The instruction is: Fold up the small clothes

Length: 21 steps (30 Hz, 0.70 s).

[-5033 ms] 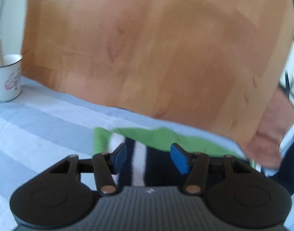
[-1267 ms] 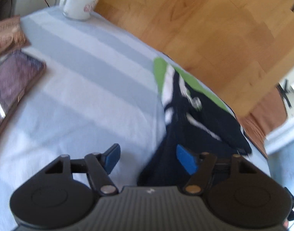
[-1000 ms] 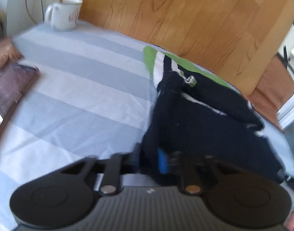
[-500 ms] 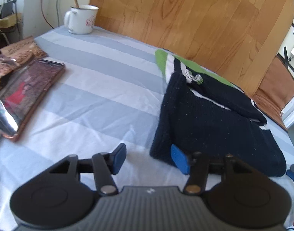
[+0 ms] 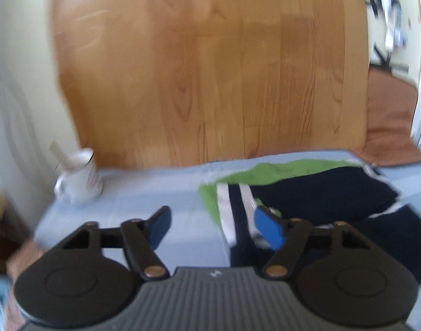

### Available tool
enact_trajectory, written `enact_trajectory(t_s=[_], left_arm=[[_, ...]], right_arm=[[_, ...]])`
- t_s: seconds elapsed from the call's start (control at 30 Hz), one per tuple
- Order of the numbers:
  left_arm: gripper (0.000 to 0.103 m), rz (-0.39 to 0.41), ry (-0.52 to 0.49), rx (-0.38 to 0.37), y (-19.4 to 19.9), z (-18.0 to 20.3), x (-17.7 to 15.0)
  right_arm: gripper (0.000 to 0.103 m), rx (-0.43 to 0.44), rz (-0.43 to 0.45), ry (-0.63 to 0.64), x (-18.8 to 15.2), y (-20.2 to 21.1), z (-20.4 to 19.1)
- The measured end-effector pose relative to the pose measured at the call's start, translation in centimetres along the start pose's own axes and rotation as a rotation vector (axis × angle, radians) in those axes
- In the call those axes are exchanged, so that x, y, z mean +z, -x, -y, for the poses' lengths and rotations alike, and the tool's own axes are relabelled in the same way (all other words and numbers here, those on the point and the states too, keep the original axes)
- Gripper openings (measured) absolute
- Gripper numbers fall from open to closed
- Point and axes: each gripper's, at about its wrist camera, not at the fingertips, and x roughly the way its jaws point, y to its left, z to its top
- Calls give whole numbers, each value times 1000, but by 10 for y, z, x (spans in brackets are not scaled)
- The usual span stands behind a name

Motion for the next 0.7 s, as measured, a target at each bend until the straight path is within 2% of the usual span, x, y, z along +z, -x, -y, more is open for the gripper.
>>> enact_trajectory(t_s=[0.13, 0.23, 0.37, 0.47, 0.5, 0.53, 0.57, 0.6, 0.63, 0.67, 0.7], left_arm=[[82, -68, -53, -25, -80, 10, 43], [84, -92, -86, -44, -137, 23, 66], [88, -154, -168, -82, -206, 48, 75], [88, -212, -236, -95, -242, 63, 70], [81, -228, -239, -104, -250, 63, 68], [66, -244, -235, -120, -256, 63, 66], [60, -250, -220, -151, -259, 62, 65], [41, -240, -201, -185, -257, 61, 64], [17, -241, -200, -226, -255, 62, 63], [15, -233, -214, -232, -251, 66, 62], [13, -213, -245, -200, -246, 72, 60]], right_arm=[[59, 84, -99, 53, 49, -72, 5], [61, 95, -154, 53, 76, -134, 11], [62, 92, -216, 104, 95, -205, 13], [62, 130, -294, 138, 94, -251, 10], [62, 141, -320, 153, 91, -265, 8], [62, 146, -338, 165, 90, -277, 5], [62, 153, -358, 180, 87, -288, 2], [61, 162, -381, 192, 82, -296, -2], [57, 175, -406, 207, 77, -304, -7], [35, 178, -417, 234, 73, -306, -13], [21, 147, -388, 293, 69, -303, -22]])
